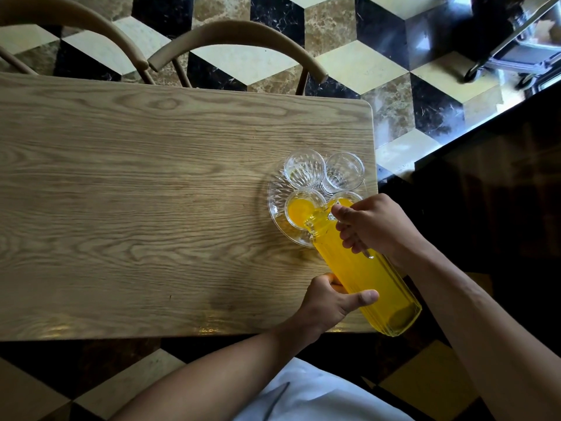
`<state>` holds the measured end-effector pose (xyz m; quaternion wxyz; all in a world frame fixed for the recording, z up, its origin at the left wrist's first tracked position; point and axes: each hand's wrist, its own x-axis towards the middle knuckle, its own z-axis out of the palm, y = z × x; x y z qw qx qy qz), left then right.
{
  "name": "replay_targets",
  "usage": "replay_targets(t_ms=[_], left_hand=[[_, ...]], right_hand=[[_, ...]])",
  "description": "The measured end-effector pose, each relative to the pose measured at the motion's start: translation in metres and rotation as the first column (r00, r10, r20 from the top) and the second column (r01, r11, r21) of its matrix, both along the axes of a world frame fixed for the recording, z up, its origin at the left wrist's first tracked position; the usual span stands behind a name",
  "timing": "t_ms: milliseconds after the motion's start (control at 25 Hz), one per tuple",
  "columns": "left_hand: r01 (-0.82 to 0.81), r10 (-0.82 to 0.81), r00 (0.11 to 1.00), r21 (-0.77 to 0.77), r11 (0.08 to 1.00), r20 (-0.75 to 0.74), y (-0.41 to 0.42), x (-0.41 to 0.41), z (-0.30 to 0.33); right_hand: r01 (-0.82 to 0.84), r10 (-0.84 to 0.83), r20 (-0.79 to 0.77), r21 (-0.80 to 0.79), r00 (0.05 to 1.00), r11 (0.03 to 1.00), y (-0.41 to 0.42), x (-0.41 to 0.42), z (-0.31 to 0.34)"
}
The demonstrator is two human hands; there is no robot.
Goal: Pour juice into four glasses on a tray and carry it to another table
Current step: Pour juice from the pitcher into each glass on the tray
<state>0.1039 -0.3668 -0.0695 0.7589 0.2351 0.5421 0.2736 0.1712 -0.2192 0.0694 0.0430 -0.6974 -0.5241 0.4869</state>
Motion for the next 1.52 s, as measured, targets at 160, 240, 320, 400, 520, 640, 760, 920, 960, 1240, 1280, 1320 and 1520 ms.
replay_targets(t_ms=[160, 240, 320, 400, 520, 640, 760, 920, 960, 1240, 1280, 1320, 1520], left_hand=[[0.006, -0.006, 1.0, -0.011, 1.0, -0.007, 0.002, 0.0, 0.002], [-0.004, 0.004, 1.0, -0.016, 1.0, -0.004, 0.003, 0.0, 0.002], [-0.009, 0.009, 1.0, -0.02, 1.0, 0.0, 0.004, 0.0, 0.003], [-0.012, 0.012, 1.0, -0.022, 1.0, 0.001, 0.004, 0.001, 0.006], [-0.007, 0.007, 1.0, -0.025, 1.0, 0.007, 0.004, 0.001, 0.008], [-0.005, 0.005, 1.0, -0.035, 0.999, -0.002, 0.005, 0.002, 0.011], [-0.008, 0.007, 1.0, -0.041, 0.999, -0.005, 0.005, 0.002, 0.012], [-0.012, 0.012, 1.0, -0.038, 0.999, -0.006, 0.005, 0.001, 0.01], [-0.009, 0.009, 1.0, -0.038, 0.999, -0.005, 0.005, 0.001, 0.009], [-0.02, 0.019, 1.0, -0.036, 0.999, -0.003, 0.004, 0.0, 0.007], [-0.024, 0.023, 1.0, -0.032, 0.999, -0.004, 0.004, 0.0, 0.007], [-0.025, 0.025, 1.0, -0.026, 0.999, -0.011, 0.005, -0.001, 0.006], [-0.049, 0.049, 0.996, -0.009, 0.999, -0.07, 0.009, -0.005, 0.001]], right_hand=[[-0.001, 0.001, 0.01, 0.005, 1.0, 1.0, 0.002, -0.001, 0.0], [-0.009, 0.009, 0.013, 0.01, 1.0, 1.0, 0.003, -0.001, 0.0], [-0.013, 0.013, 0.013, 0.013, 1.0, 1.0, 0.003, -0.002, 0.0], [-0.014, 0.014, 0.013, 0.013, 1.0, 1.0, 0.003, -0.002, -0.001], [-0.01, 0.01, 0.013, 0.012, 1.0, 1.0, 0.004, -0.001, -0.001], [-0.014, 0.014, 0.019, 0.015, 1.0, 1.0, 0.005, -0.001, -0.002], [-0.022, 0.022, 0.023, 0.017, 0.999, 1.0, 0.005, 0.0, -0.005], [-0.02, 0.02, 0.019, 0.015, 1.0, 1.0, 0.006, 0.0, -0.006], [-0.019, 0.019, 0.015, 0.016, 1.0, 1.0, 0.005, 0.0, -0.006], [-0.013, 0.014, -0.021, 0.026, 1.0, 1.0, 0.003, 0.001, -0.004], [-0.014, 0.015, -0.03, 0.029, 0.999, 0.999, 0.002, 0.002, -0.003], [-0.014, 0.015, -0.04, 0.032, 0.999, 0.999, 0.001, 0.003, -0.002], [0.018, -0.011, -0.128, 0.051, 0.992, 0.999, -0.007, 0.011, 0.002]])
